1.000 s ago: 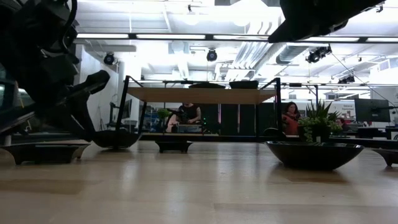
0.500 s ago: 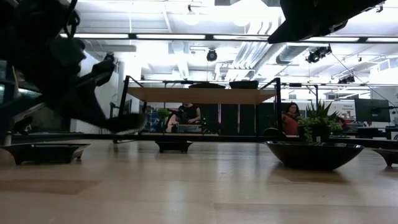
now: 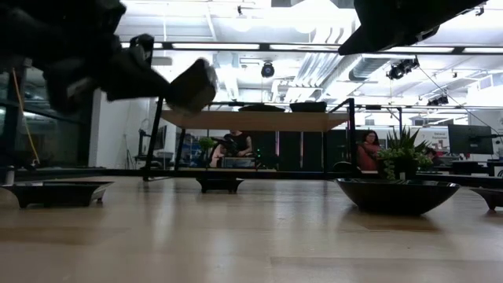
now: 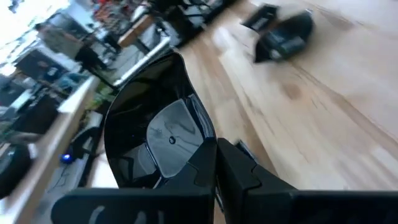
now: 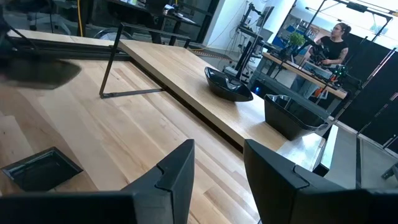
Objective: Pick & Place Mini shaped plates
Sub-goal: Stack the leaf-shaped plate on top of the other leaf-shaped plates on the shelf
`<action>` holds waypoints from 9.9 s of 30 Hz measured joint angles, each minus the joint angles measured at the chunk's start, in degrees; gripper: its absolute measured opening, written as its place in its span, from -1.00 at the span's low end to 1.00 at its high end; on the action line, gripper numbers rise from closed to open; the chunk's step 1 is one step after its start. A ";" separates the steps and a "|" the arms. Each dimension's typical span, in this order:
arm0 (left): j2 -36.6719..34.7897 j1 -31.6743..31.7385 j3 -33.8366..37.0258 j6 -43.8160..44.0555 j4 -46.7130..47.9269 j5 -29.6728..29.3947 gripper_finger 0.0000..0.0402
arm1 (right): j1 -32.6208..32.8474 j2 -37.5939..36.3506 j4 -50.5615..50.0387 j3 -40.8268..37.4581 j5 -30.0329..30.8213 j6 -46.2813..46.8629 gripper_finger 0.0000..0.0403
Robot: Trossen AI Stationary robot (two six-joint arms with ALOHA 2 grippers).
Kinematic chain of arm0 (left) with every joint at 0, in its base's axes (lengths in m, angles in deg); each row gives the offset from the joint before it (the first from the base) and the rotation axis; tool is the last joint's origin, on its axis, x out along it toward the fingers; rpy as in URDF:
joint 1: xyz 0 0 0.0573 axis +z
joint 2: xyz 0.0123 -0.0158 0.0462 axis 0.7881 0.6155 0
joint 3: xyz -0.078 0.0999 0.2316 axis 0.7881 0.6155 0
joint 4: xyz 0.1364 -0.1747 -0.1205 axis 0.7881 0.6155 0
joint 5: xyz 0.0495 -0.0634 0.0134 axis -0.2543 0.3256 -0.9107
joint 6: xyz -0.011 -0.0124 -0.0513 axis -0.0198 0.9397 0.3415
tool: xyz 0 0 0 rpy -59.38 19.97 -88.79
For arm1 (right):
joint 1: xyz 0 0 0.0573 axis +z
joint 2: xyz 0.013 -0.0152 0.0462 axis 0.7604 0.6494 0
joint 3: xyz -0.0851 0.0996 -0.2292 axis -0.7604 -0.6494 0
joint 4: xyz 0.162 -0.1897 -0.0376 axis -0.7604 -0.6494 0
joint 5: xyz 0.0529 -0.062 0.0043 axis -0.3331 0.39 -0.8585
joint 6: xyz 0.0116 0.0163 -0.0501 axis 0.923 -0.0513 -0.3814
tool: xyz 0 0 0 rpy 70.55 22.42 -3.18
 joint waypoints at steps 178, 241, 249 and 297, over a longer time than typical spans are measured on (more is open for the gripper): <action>12.92 10.28 -53.96 33.30 95.28 1.35 -0.56 | 1.79 -50.73 25.24 -33.79 -33.76 -19.26 -0.34; 29.79 -29.86 -39.01 131.02 89.93 20.78 -0.56 | 1.81 -50.69 22.26 -33.79 -35.79 -11.56 -0.34; 30.16 -29.49 -40.83 130.55 92.13 19.53 -0.56 | 1.81 -50.69 22.54 -33.79 -35.77 -10.23 -0.34; 37.26 -29.51 -44.66 129.18 97.84 24.59 -0.56 | 1.84 -50.69 22.47 -33.79 -35.79 -10.25 -0.34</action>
